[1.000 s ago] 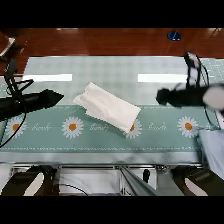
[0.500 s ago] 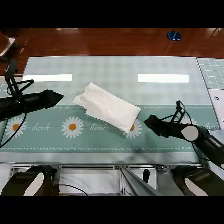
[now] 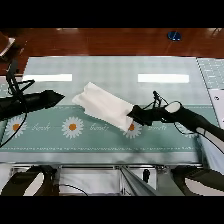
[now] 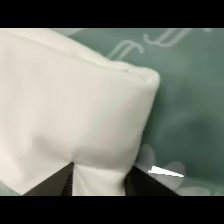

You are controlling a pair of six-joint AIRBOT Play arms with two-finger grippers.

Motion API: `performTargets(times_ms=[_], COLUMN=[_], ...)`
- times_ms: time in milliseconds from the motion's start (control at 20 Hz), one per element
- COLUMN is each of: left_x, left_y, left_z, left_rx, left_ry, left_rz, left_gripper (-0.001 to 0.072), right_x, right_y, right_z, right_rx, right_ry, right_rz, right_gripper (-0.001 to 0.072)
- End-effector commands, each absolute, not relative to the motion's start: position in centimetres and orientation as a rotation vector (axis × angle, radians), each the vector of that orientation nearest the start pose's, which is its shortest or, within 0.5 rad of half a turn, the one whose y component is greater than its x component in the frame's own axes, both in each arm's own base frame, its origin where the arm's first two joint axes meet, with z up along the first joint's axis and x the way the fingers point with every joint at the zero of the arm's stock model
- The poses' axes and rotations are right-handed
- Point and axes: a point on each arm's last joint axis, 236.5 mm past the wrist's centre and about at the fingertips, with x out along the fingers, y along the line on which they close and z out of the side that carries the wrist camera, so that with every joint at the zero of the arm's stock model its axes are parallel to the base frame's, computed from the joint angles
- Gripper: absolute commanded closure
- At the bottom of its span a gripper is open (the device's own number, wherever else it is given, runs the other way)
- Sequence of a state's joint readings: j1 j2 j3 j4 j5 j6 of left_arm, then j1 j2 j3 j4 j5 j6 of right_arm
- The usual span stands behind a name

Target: Fold the shirts.

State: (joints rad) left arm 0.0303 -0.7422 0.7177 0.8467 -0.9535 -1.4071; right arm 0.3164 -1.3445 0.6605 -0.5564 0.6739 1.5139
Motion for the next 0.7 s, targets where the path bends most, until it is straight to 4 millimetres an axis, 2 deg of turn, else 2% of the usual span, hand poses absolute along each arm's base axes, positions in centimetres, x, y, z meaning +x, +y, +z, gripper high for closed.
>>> performTargets(times_ms=[0,50,200,300,400,500,650], left_x=[31.2,31.2,31.2,31.2,31.2,31.2,31.2], left_y=[-11.8,-11.8,-11.8,-11.8,-11.8,-11.8,-11.8], left_z=[8.9,8.9,8.9,8.9,8.9,8.9,8.9], left_rx=[-0.537,-0.537,-0.537,-0.537,-0.536,-0.536,-0.536], left_ry=[0.887,0.887,0.888,0.888,0.888,0.888,0.887], left_rz=[-0.381,-0.381,-0.381,-0.381,-0.381,-0.381,-0.381], left_gripper=[0.0693,0.0693,0.0693,0.0693,0.0693,0.0693,0.0693], right_x=[32.7,33.5,35.7,37.3,39.4,40.7,40.7], right_y=[26.6,27.2,28.2,28.3,27.4,25.7,23.0], right_z=[-7.3,-6.2,-1.8,2.2,7.9,13.8,21.9], right_rx=[0.772,0.727,0.631,0.525,0.423,0.317,0.220], right_ry=[1.364,1.325,1.254,1.198,1.080,0.967,0.834], right_rz=[0.430,0.485,0.608,0.659,0.658,0.622,0.587], right_gripper=[0.0554,0.0689,0.0687,0.0687,0.0687,0.0687,0.0687])
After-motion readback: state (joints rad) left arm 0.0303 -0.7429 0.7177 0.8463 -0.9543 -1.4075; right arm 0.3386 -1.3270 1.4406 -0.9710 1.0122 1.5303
